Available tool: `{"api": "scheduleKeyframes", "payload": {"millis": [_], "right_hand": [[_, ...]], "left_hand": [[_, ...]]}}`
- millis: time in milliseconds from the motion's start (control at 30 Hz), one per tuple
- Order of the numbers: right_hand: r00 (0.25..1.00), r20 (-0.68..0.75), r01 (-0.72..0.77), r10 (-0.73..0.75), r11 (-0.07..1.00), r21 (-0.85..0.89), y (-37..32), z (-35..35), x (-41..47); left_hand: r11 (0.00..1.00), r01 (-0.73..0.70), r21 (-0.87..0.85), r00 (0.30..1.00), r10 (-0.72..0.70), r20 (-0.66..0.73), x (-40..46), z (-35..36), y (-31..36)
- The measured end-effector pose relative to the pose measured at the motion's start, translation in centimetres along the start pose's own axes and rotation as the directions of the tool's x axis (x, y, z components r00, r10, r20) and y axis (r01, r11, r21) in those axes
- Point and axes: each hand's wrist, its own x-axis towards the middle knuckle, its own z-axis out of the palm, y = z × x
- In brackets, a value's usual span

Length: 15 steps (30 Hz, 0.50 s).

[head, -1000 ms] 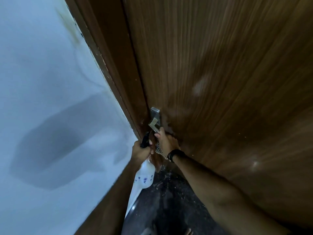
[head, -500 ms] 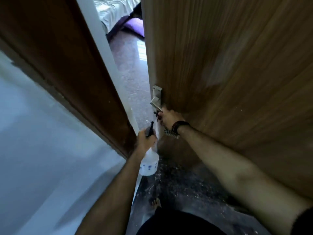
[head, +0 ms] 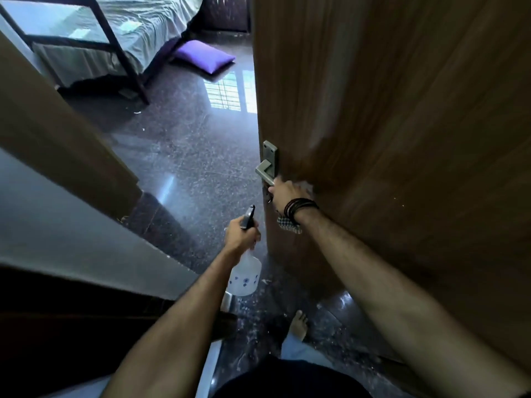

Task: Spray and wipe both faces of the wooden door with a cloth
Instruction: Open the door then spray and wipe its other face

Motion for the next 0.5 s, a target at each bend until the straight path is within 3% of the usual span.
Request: {"api": "scheduleKeyframes", "payload": {"millis": [200,333,500], "right_hand": [[0.997,-0.009,-0.083,0.083,0.996,-0.03,4.1,-3.9,5.1],[0.989,-0.069,-0.131,0.13,0.991,-0.008,6.9,-5.3,7.6],[0.976,-0.046,-0.211,0.212,0.977,0.021,10.6,-8.1,11.6]], "left_hand": [[0.999,-0.028,0.026,0.999,0.028,-0.018,5.9,2.9,6.3],[0.997,-0.037,0.071,0.999,0.035,0.036,10.4,4.8,9.7],[0.984,-0.089,0.153,0.992,0.073,0.103,18.2,8.3,12.5]]}}
